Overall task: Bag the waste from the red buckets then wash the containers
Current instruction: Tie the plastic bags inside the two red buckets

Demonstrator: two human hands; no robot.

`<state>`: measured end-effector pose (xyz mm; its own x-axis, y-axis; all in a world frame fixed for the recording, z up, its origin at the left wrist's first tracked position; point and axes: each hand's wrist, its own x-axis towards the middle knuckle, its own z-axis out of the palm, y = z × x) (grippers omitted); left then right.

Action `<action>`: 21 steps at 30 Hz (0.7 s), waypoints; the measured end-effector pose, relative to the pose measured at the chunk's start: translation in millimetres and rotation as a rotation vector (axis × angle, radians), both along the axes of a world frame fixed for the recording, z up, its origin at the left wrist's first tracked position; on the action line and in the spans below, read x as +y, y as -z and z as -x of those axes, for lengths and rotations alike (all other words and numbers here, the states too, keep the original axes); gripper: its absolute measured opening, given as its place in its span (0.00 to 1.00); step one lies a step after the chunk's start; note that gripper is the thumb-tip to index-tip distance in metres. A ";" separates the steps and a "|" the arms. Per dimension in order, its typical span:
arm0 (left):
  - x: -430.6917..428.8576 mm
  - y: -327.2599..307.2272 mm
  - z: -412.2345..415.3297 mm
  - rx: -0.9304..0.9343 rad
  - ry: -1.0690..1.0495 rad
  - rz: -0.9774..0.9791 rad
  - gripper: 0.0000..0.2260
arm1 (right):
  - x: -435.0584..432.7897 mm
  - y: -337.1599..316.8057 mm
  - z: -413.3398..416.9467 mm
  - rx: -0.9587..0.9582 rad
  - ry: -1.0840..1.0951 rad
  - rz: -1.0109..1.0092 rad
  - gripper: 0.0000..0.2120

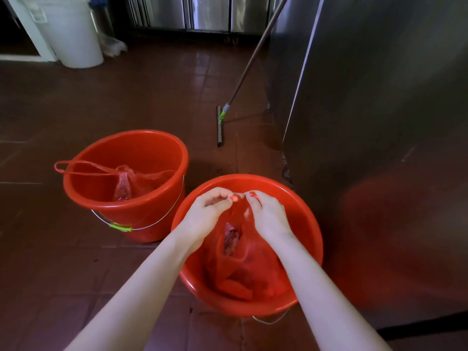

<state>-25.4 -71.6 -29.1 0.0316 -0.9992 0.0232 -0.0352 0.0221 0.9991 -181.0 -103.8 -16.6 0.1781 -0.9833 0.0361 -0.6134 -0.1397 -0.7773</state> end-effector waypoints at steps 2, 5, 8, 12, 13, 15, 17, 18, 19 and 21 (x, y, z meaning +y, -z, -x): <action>2.3 6.4 0.0 -0.087 -0.012 0.001 0.10 | 5.4 8.4 -3.4 -0.047 -0.025 -0.082 0.15; 4.2 13.2 1.1 -0.159 -0.005 0.010 0.09 | 6.8 19.0 -6.9 -0.083 -0.062 -0.221 0.19; 4.9 14.5 2.5 -0.185 0.010 -0.004 0.07 | 5.3 25.9 -8.2 -0.100 -0.078 -0.278 0.20; 7.9 19.8 5.1 -0.191 0.012 -0.051 0.04 | 6.0 36.3 -8.8 0.188 -0.200 -0.151 0.23; 8.0 21.5 5.3 -0.202 -0.005 -0.059 0.04 | 6.1 40.3 -8.7 0.243 -0.220 -0.133 0.24; 8.2 24.7 5.3 -0.195 -0.061 -0.091 0.07 | 5.8 47.0 -8.2 0.324 -0.254 -0.120 0.26; 8.0 27.9 4.5 -0.159 -0.073 -0.152 0.12 | 4.7 52.1 -7.4 0.352 -0.289 -0.115 0.26; 8.0 29.4 3.8 -0.133 -0.060 -0.176 0.13 | 3.7 54.0 -7.1 0.348 -0.305 -0.111 0.25; 8.2 30.9 3.4 -0.097 -0.051 -0.194 0.13 | 2.9 55.2 -7.0 0.337 -0.315 -0.114 0.24; 7.7 33.3 2.1 -0.041 -0.079 -0.215 0.08 | 2.3 56.2 -6.6 0.317 -0.315 -0.126 0.24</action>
<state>-27.5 -63.9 -62.4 0.1139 -0.9758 -0.1867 -0.0695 -0.1953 0.9783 -174.5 -101.5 -72.8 0.4516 -0.8729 -0.1846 -0.7663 -0.2734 -0.5815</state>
